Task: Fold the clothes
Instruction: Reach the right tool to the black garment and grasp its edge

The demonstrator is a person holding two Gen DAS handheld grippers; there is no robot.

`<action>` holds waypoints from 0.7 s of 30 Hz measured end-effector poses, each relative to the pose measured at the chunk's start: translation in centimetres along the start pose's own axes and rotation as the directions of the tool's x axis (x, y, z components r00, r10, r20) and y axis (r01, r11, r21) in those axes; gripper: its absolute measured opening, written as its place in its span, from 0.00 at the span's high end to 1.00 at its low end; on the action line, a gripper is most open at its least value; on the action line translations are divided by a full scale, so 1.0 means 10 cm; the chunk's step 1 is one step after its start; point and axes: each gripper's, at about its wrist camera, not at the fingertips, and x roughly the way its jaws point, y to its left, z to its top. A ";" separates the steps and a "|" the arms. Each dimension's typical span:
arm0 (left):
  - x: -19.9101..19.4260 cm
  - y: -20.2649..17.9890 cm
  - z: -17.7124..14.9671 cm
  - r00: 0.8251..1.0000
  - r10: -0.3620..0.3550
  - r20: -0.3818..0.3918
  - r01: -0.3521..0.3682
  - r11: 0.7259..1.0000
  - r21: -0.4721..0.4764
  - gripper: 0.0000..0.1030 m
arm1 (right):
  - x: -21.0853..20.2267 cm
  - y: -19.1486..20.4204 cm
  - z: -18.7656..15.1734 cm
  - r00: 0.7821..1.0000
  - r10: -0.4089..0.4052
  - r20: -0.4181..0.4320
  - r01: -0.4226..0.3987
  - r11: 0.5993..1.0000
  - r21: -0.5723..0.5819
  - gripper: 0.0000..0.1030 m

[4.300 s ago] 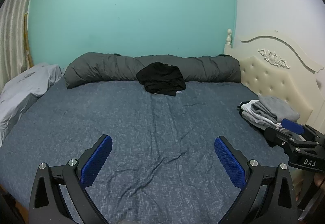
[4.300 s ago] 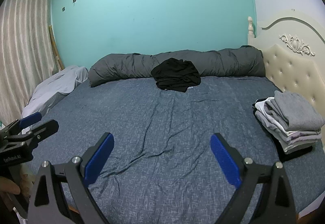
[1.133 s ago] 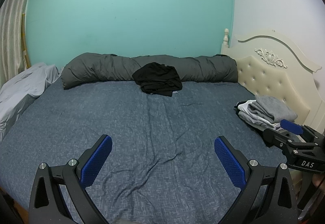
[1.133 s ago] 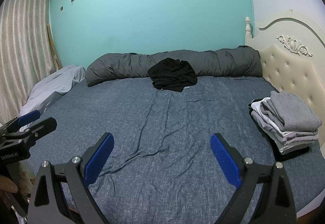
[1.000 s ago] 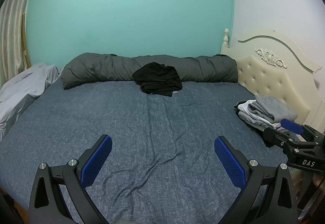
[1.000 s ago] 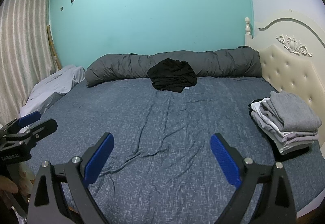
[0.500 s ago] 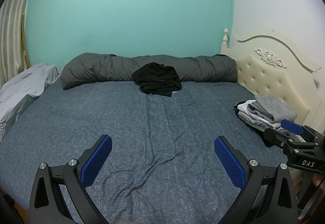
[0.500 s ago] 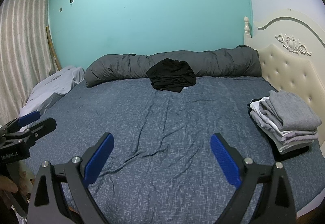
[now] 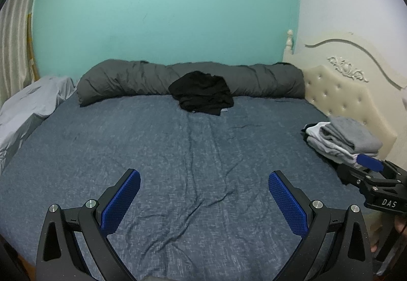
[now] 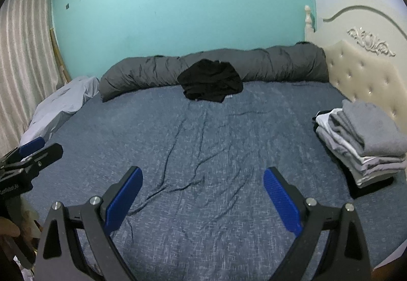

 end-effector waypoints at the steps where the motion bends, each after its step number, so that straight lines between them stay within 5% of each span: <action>1: 0.07 0.01 0.00 1.000 0.009 -0.006 -0.009 1.000 -0.006 0.00 | 0.08 -0.02 0.00 1.000 0.001 -0.008 -0.001 1.000 0.003 0.06; 9: 0.89 0.17 0.01 0.997 0.035 -0.064 -0.039 0.997 -0.061 0.00 | 0.85 -0.29 0.05 0.998 0.009 -0.056 -0.007 1.000 0.024 0.06; 21: 2.68 0.47 0.00 0.988 0.045 -0.147 -0.066 0.988 -0.140 0.00 | 2.53 -0.72 0.37 0.995 0.037 -0.092 -0.030 0.996 0.084 0.06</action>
